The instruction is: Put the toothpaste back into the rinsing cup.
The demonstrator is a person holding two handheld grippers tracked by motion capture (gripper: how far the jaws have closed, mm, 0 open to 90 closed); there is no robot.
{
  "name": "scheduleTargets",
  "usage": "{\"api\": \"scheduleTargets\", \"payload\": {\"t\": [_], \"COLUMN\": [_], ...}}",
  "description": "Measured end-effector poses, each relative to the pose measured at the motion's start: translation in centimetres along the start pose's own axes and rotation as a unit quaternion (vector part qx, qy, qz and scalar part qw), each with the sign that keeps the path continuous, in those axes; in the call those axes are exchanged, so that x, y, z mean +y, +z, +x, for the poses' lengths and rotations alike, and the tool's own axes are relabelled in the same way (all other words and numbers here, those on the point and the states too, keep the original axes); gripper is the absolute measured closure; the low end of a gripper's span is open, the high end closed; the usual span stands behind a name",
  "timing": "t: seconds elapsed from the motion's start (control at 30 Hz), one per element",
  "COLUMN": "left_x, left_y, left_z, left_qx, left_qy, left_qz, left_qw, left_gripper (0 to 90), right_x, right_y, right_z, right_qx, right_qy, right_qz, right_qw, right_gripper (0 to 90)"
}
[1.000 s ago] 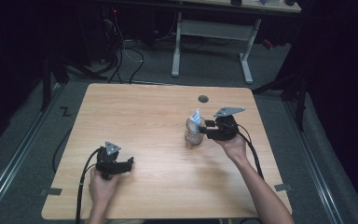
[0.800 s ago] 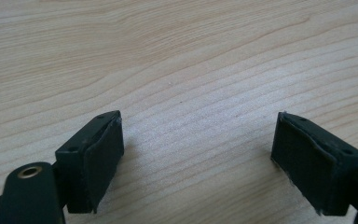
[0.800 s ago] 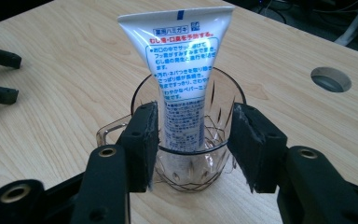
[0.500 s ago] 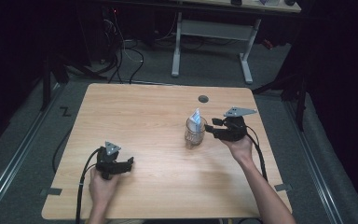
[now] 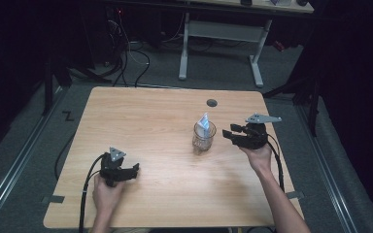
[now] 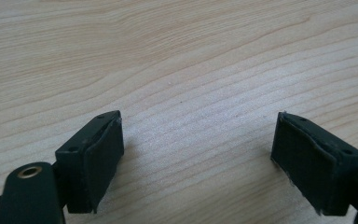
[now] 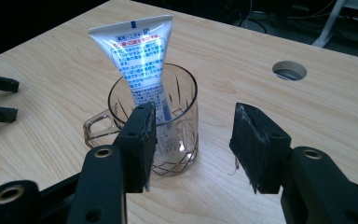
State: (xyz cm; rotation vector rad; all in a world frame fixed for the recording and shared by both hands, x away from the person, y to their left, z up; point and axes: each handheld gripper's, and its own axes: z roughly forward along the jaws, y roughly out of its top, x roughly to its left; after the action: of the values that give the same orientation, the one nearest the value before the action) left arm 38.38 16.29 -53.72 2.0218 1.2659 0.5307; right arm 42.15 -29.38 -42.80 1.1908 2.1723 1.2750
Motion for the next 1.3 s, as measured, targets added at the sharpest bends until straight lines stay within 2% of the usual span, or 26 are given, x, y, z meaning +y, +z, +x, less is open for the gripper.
{"api": "scheduleTargets", "payload": {"t": [0.4,0.87,1.3], "left_x": [0.0,0.0,0.0], "left_y": [0.0,0.0,0.0], "left_z": [0.0,0.0,0.0], "left_qx": [0.0,0.0,0.0], "left_qy": [0.0,0.0,0.0], "left_qz": [0.0,0.0,0.0], "left_qw": [1.0,1.0,1.0], "left_gripper": [16.8,16.8,16.8], "right_x": [-1.1,-2.2,-3.9], "right_y": [-1.9,-2.9,-3.8], "right_z": [-1.1,-1.7,-2.3], "right_qx": [-0.014,-0.023,-0.029], "right_qy": [0.02,0.034,0.056], "right_qz": [-0.014,-0.023,-0.026], "right_qw": [0.9996,0.9989,0.9977], "right_gripper": [50.0,50.0,49.9]}}
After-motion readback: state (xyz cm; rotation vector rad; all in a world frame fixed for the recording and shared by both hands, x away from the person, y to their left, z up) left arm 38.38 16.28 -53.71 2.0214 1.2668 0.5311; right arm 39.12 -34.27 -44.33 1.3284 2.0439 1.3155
